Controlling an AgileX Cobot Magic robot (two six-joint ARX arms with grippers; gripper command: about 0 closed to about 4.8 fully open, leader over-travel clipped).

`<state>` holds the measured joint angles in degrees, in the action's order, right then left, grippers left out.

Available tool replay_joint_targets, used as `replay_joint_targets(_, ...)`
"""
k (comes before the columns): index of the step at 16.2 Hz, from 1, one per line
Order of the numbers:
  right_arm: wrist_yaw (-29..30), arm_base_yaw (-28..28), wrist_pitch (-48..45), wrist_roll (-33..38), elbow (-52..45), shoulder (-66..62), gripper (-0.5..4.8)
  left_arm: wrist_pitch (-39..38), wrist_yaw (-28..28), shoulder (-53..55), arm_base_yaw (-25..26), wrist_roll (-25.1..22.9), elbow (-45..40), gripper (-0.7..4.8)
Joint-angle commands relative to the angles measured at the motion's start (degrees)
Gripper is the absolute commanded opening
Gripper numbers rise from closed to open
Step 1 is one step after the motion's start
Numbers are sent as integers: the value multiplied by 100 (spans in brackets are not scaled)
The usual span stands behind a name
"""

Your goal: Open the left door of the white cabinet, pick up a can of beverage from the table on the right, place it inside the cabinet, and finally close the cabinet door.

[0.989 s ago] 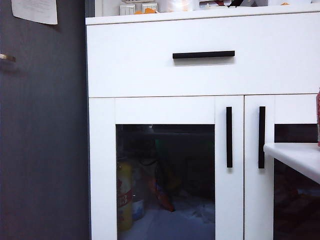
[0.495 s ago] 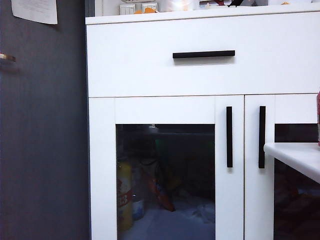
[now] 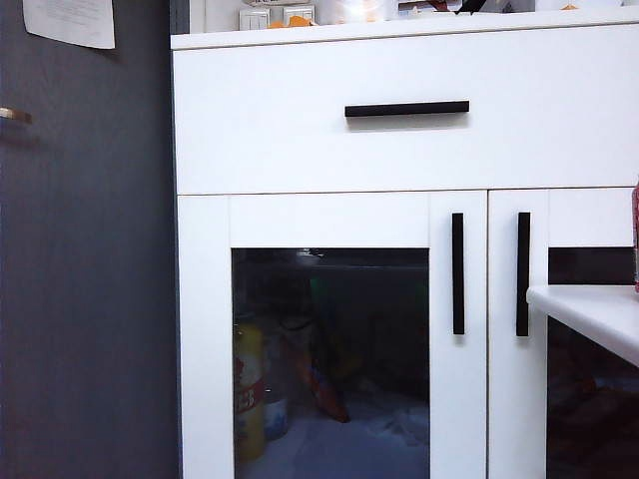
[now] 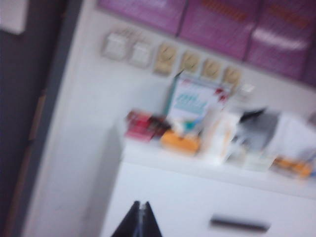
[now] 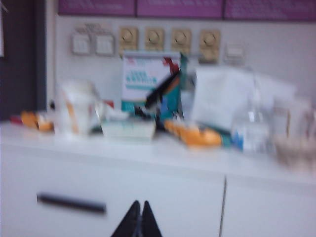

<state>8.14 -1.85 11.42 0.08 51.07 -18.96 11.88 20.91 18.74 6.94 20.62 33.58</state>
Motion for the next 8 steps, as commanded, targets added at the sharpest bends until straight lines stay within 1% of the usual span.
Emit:
replay_joint_targets(1,293,0,-94,-9,765,-610,3,114,103,1032,-374,149,675,-6)
replay_joint_targets(2,343,0,-96,-9,1060,-839,0,173,-20,1443,-691,151,881,-6)
replay_joint_targets(3,361,0,-83,26,1300,-1049,-1,391,-332,1993,-1281,127,1078,-6)
replay_joint_targets(4,363,0,-22,166,1530,-1285,-1,697,-1045,2640,-2271,-142,1213,-6)
replay_joint_targets(5,361,0,37,166,1598,-1379,-1,863,-1563,2997,-2896,-426,1261,-6)
replay_joint_targets(6,363,0,83,168,1617,-1469,-1,1062,-2284,3418,-3622,-828,1309,-6)
replay_joint_targets(7,389,2,116,192,1617,-1532,-1,1307,-2990,3845,-4227,-1213,1351,-6)
replay_joint_targets(8,490,-4,269,240,1617,-1613,0,1698,-3630,4365,-4730,-1438,1386,-6)
